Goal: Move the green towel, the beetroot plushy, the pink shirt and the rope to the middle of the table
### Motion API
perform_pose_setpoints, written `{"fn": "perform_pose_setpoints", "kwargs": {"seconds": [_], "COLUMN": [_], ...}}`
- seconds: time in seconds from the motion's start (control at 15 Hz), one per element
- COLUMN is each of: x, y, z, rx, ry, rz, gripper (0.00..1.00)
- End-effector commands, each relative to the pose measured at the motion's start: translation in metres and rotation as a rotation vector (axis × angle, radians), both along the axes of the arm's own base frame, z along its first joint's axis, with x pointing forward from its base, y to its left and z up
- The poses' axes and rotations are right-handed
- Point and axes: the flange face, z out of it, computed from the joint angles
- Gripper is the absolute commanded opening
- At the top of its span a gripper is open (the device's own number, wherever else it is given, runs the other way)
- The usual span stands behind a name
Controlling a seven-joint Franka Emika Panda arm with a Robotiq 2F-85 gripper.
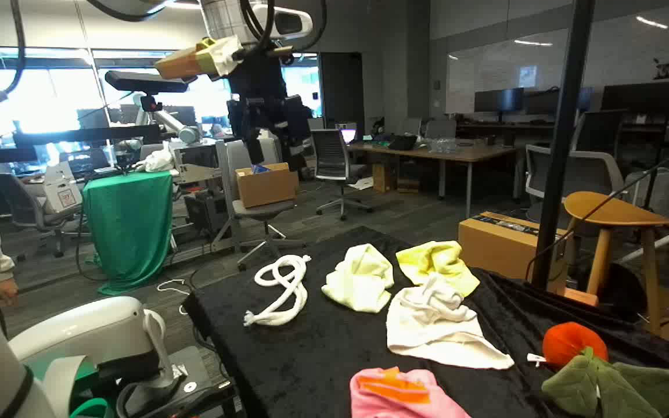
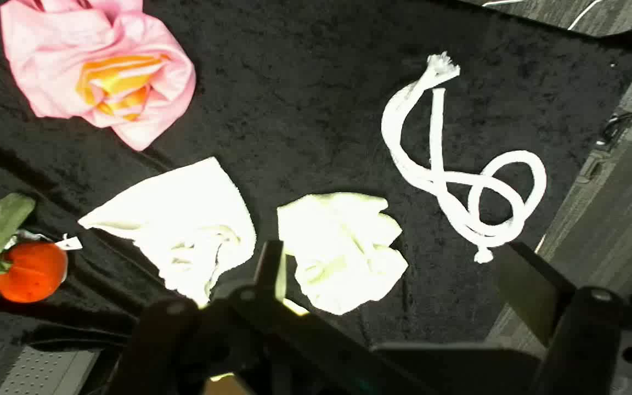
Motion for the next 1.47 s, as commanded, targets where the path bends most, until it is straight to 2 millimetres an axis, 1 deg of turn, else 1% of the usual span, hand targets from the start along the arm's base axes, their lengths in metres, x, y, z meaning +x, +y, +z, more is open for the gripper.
{"fn": "perform_pose_setpoints", "kwargs": {"seconds": [0.0, 0.2, 0.33, 0.53, 0.67, 0.87, 1.07, 1.2, 1.4], "x": [0.000, 0.000, 0.004, 0.021, 0.039, 0.074, 0.116, 0.146, 0.196], "y": [0.000, 0.001, 0.001, 0.010, 0.027, 0.063, 0.094, 0.110, 0.127], "z": [0.002, 0.007, 0.005, 0.009, 0.018, 0.037, 0.050, 0.051, 0.039], "rx": [0.001, 0.003, -0.014, -0.068, -0.106, -0.117, -0.116, -0.113, -0.106], "ry": [-0.003, -0.014, -0.010, -0.016, -0.030, -0.045, -0.059, -0.060, -0.039], "rz": [0.000, 0.000, 0.025, 0.068, 0.103, 0.137, 0.154, 0.135, 0.089], "gripper": [1.00, 1.00, 1.00, 1.00, 1.00, 1.00, 1.00, 1.00, 1.00]}}
